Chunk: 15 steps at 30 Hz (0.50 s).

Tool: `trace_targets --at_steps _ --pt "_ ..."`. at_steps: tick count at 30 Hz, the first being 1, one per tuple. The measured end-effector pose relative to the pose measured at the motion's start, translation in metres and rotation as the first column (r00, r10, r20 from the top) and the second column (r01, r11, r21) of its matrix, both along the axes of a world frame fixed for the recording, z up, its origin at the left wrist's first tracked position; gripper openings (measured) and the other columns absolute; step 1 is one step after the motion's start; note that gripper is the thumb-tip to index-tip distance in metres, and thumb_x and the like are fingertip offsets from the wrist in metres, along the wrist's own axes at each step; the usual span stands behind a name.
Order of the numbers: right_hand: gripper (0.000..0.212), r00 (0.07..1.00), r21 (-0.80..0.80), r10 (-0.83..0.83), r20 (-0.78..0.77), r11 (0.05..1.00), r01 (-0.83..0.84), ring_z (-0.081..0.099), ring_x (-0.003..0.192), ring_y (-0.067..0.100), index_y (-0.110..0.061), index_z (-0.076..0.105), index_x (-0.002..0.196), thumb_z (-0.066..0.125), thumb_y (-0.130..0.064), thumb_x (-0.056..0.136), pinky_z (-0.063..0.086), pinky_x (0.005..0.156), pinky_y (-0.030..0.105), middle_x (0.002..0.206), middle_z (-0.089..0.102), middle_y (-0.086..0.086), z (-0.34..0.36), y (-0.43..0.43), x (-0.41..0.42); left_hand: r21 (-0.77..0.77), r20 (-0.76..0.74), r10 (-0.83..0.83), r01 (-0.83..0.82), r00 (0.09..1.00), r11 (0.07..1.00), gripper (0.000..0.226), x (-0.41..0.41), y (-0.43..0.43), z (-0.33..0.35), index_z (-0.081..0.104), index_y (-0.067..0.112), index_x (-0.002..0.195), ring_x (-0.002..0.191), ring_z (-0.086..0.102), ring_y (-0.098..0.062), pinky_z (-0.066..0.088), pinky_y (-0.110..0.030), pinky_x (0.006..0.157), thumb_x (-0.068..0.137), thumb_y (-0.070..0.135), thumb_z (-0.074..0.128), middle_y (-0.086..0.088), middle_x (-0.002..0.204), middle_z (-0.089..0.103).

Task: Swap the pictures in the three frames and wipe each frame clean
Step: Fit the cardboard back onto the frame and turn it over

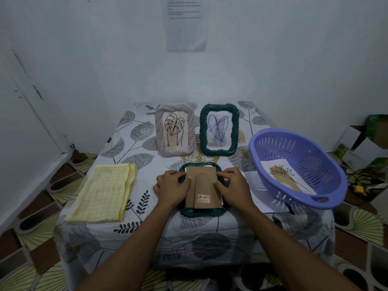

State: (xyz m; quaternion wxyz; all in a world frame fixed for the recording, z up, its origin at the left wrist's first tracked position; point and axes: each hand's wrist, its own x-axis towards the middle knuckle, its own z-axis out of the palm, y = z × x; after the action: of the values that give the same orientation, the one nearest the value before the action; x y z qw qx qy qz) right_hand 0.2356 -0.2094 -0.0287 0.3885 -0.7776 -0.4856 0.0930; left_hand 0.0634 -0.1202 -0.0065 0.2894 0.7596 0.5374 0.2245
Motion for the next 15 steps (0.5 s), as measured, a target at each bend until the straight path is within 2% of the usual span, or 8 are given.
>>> trace_targets --at_steps 10,15 --pt "0.035 0.995 0.037 0.001 -0.095 0.999 0.002 0.055 0.088 0.012 -0.025 0.067 0.119 0.069 -0.03 0.085 0.047 0.08 0.028 0.114 0.053 -0.003 0.0027 -0.0013 -0.0001 -0.027 0.058 0.016 -0.014 0.998 1.0 0.029 -0.0017 0.0017 0.0011 0.066 0.033 0.115 0.129 0.032 -0.026 0.024 -0.039 0.105 0.09 0.044 0.056 0.002 0.134 0.052" --pt "0.036 0.992 0.004 0.002 -0.129 1.0 -0.002 0.056 0.09 0.012 -0.028 0.066 0.121 0.068 -0.032 0.085 0.049 0.084 0.032 0.115 0.051 -0.005 0.0056 -0.0001 0.0 -0.045 0.058 0.019 -0.017 0.998 0.999 0.03 -0.0028 0.0038 0.0 0.066 0.031 0.115 0.13 0.031 -0.026 0.023 -0.039 0.105 0.09 0.044 0.055 0.001 0.135 0.05"
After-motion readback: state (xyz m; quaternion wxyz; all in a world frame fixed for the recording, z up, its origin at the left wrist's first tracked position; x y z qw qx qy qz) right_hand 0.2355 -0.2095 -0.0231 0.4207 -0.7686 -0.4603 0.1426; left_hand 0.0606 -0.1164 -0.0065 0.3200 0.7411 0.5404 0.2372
